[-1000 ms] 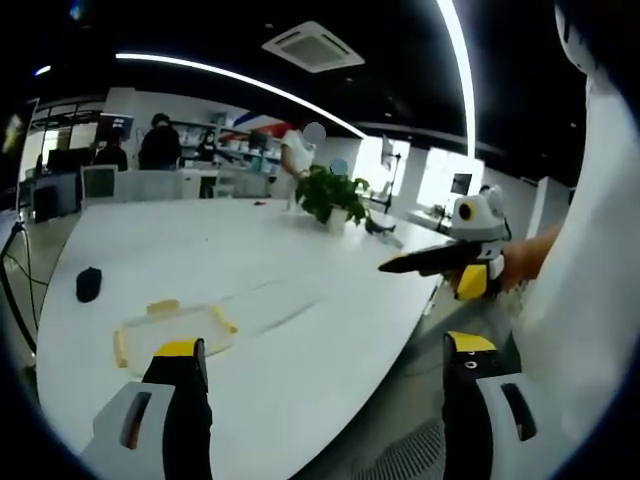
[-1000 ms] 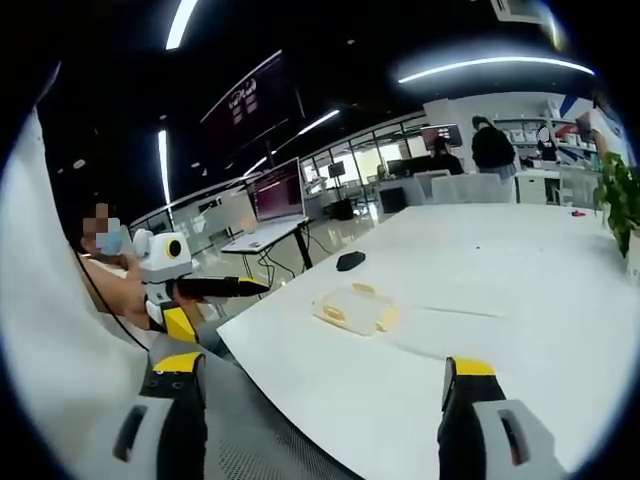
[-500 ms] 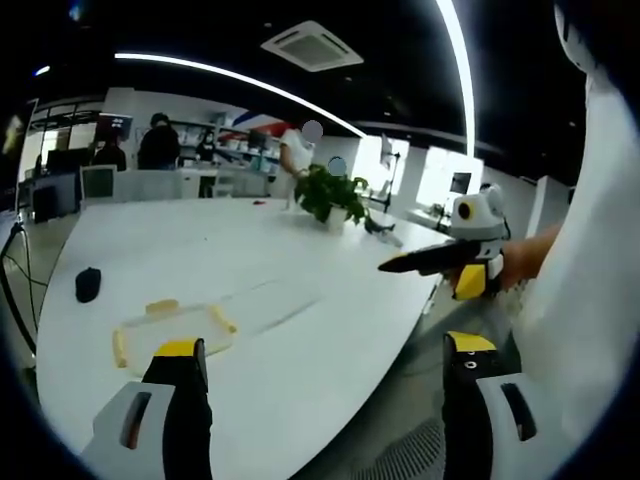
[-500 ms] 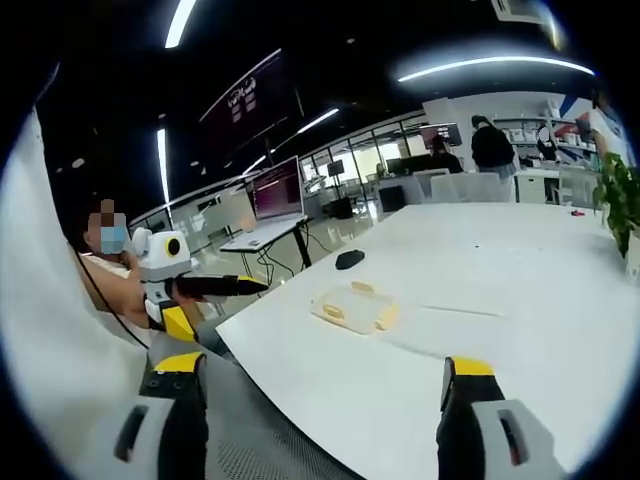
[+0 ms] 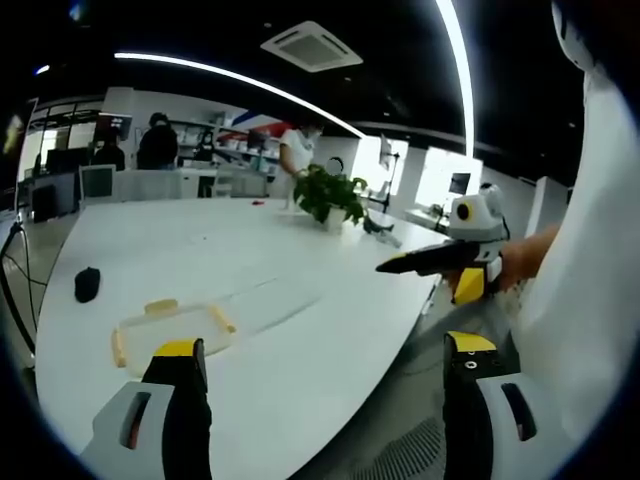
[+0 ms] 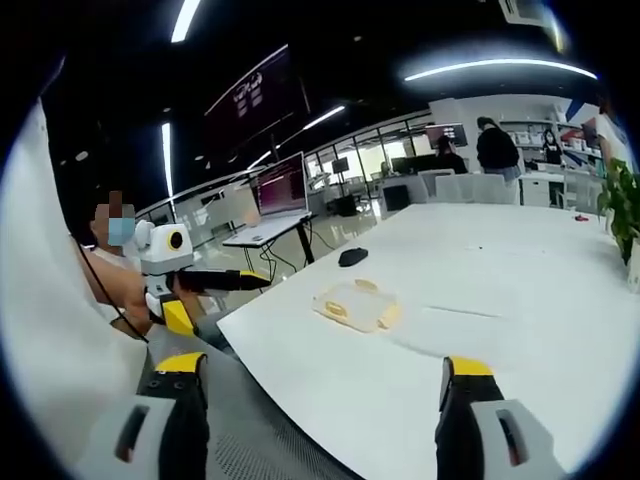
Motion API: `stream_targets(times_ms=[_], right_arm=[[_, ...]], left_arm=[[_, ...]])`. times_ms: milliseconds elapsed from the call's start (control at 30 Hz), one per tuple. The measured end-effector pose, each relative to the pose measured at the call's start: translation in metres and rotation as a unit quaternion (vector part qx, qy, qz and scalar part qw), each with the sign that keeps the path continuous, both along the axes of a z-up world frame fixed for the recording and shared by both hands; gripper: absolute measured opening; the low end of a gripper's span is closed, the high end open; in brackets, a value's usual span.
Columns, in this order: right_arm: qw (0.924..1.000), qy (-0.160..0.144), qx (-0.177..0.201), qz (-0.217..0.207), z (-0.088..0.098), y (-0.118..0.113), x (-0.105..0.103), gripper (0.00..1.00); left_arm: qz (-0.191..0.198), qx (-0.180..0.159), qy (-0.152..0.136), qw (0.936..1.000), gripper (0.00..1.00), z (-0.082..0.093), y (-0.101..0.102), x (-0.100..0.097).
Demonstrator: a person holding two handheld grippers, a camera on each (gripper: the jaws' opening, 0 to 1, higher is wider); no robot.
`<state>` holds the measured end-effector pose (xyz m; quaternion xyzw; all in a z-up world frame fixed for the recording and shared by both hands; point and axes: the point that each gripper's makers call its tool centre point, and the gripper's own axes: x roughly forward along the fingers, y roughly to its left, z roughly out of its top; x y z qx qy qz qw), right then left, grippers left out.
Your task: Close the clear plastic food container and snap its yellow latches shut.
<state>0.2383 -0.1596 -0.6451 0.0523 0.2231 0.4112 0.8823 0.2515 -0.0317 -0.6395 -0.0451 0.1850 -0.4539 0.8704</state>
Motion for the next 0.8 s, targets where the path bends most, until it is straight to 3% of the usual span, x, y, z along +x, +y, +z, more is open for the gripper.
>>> stream_targets(times_ms=[500, 733, 800], right_arm=[[0.9998, -0.009, 0.01, -0.012, 0.008, -0.002, 0.007, 0.98], [0.9997, -0.024, 0.002, 0.002, 0.014, 0.003, 0.009, 0.99], [0.9997, -0.025, -0.001, 0.007, 0.015, 0.004, 0.009, 0.99]], left_arm=[[0.021, -0.026, -0.009, 0.9994, 0.98, 0.014, 0.005, 0.004], [0.042, -0.048, -0.006, 0.9979, 0.98, 0.021, 0.015, 0.013], [0.042, -0.039, -0.009, 0.9983, 0.98, 0.02, 0.017, 0.014]])
